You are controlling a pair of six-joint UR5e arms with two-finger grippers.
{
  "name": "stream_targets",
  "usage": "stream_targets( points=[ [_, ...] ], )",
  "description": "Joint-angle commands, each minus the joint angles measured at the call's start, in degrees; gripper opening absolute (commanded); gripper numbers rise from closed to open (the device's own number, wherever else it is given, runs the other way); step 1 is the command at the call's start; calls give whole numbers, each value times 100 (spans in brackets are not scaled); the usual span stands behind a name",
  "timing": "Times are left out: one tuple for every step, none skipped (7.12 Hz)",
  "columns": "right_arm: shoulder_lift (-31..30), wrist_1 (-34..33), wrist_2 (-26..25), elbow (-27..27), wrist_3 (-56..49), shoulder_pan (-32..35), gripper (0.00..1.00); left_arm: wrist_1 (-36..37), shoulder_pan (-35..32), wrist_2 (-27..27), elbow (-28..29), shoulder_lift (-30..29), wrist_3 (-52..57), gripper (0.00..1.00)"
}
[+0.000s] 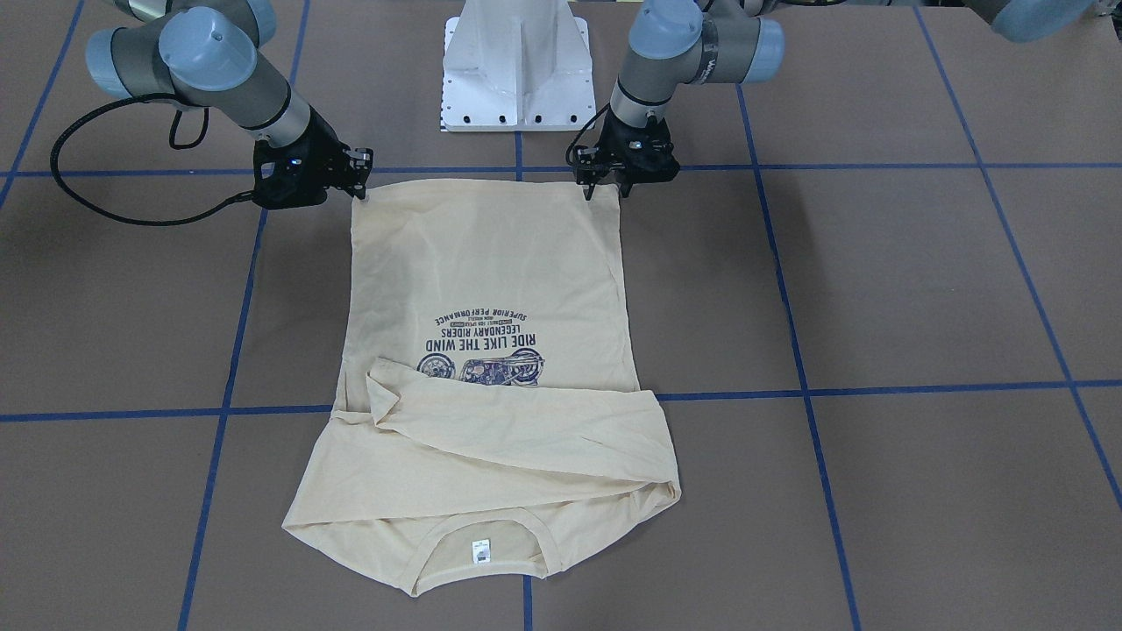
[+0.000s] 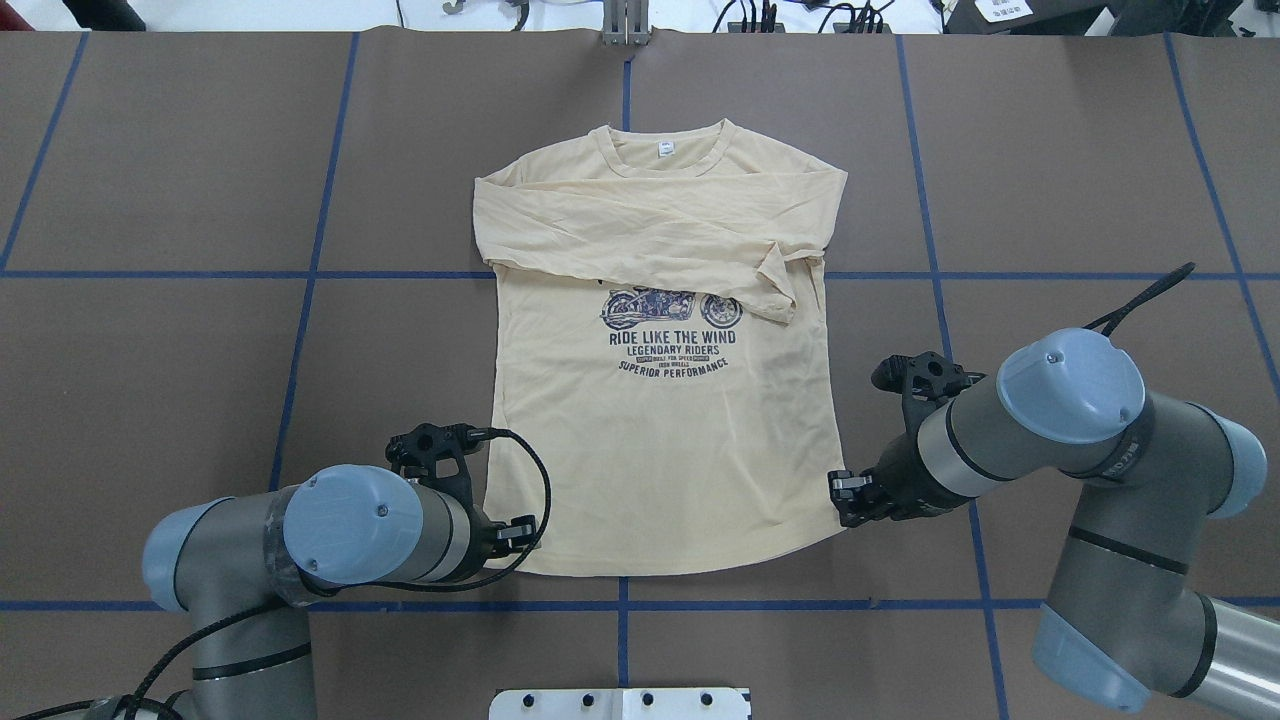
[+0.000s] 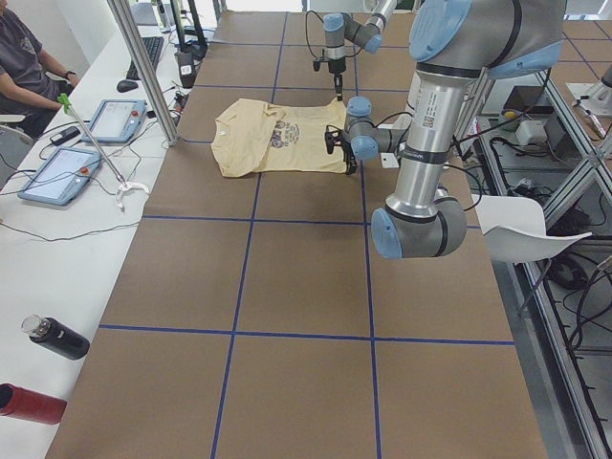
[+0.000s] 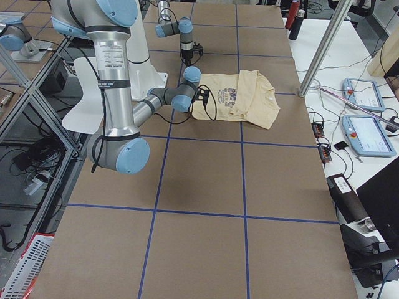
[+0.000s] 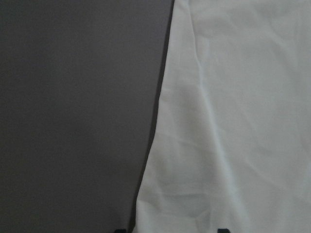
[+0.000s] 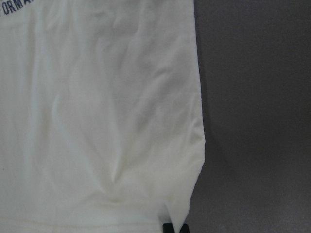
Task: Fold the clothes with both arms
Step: 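Close the left gripper on its hem corner while the right gripper holds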
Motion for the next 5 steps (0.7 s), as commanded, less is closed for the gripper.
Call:
stream_targets(
  points=[
    [0, 0, 1, -1, 1, -4, 0, 34, 9, 0, 0, 7, 0, 65],
    [0, 0, 1, -10, 1, -4, 0, 60, 9, 0, 0, 7, 0, 57],
    [0, 0, 1, -1, 1, 5, 0, 69, 9, -9, -9, -1, 0, 39],
    [0, 0, 1, -10, 1, 5, 0, 95, 18, 0, -17, -1, 35, 20],
    [-9, 0, 1, -10, -8, 22, 0, 95, 18, 0, -52, -1, 79, 4]
  ],
)
